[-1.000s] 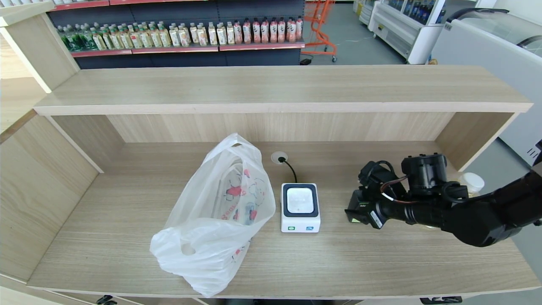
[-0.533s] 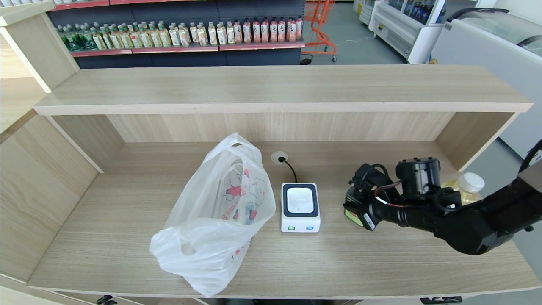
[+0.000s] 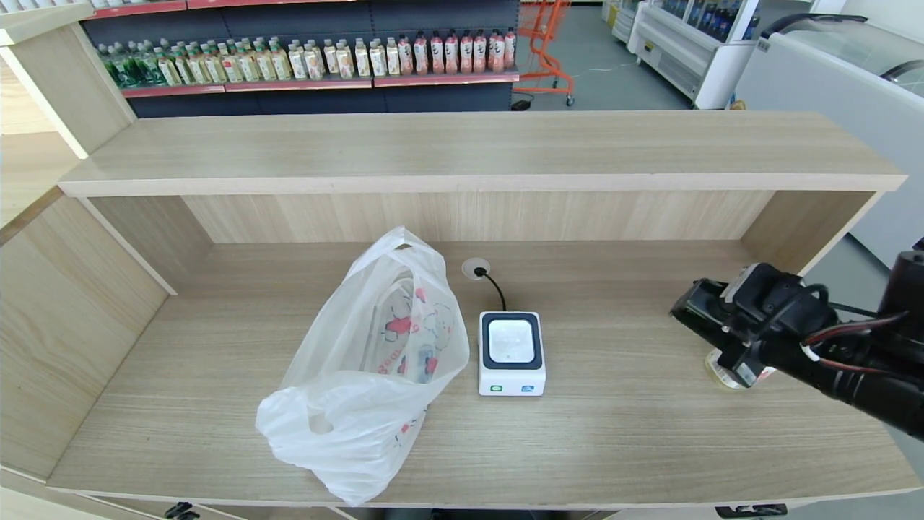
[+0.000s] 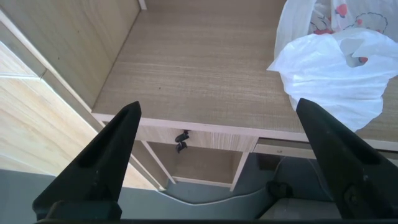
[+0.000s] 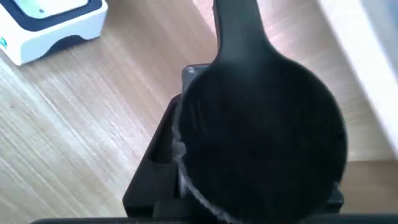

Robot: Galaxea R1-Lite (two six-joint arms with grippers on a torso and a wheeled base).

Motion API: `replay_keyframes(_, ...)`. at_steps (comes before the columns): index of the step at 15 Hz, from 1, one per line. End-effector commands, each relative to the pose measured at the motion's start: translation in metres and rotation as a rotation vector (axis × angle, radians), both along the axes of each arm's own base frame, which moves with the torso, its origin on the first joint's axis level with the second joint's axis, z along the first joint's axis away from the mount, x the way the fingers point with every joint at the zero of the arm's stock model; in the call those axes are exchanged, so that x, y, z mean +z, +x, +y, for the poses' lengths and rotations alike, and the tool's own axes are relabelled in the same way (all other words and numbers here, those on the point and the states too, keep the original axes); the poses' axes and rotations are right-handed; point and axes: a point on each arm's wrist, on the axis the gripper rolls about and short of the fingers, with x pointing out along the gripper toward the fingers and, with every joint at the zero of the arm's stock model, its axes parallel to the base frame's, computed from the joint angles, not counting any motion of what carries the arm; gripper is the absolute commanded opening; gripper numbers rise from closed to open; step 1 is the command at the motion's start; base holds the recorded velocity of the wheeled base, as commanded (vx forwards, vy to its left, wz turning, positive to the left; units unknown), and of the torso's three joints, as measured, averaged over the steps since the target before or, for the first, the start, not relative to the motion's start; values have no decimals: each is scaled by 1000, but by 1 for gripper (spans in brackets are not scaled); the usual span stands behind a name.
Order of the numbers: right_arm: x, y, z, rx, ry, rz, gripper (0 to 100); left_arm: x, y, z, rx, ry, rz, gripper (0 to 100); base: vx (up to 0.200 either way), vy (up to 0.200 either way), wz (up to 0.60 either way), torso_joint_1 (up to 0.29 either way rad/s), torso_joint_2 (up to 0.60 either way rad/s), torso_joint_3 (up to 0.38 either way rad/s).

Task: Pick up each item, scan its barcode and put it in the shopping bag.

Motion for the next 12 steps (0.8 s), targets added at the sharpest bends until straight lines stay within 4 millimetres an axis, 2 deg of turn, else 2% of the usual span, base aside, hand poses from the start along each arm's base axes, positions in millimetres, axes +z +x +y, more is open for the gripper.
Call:
replay_keyframes(1,19,-21,-8,32,-64,-137,0,0,0,0,0,0,0,100,0,0,0,0,0,0)
replay_keyframes(4,18,-16,-9,416,-478,-462,0,0,0,0,0,0,0,100,0,0,0,0,0,0)
replay_keyframes(5,18,-19,-5,579,-599,-622,0,0,0,0,0,0,0,100,0,0,0,0,0,0)
replay_keyframes(6,13,-22,7,739,-706,-801,0,0,0,0,0,0,0,100,0,0,0,0,0,0)
replay_keyframes(7,9,-23,17,828,-757,-912,0,0,0,0,0,0,0,100,0,0,0,0,0,0)
replay_keyframes(8,0,-27,35,1004,-772,-1078,0,0,0,0,0,0,0,100,0,0,0,0,0,0)
replay_keyframes(9,-12,-30,51,1130,-752,-1120,0,0,0,0,0,0,0,100,0,0,0,0,0,0)
replay_keyframes(11,-29,-31,63,1236,-736,-1091,0,0,0,0,0,0,0,100,0,0,0,0,0,0)
replay_keyframes(12,-29,-34,63,1264,-725,-1153,0,0,0,0,0,0,0,100,0,0,0,0,0,0)
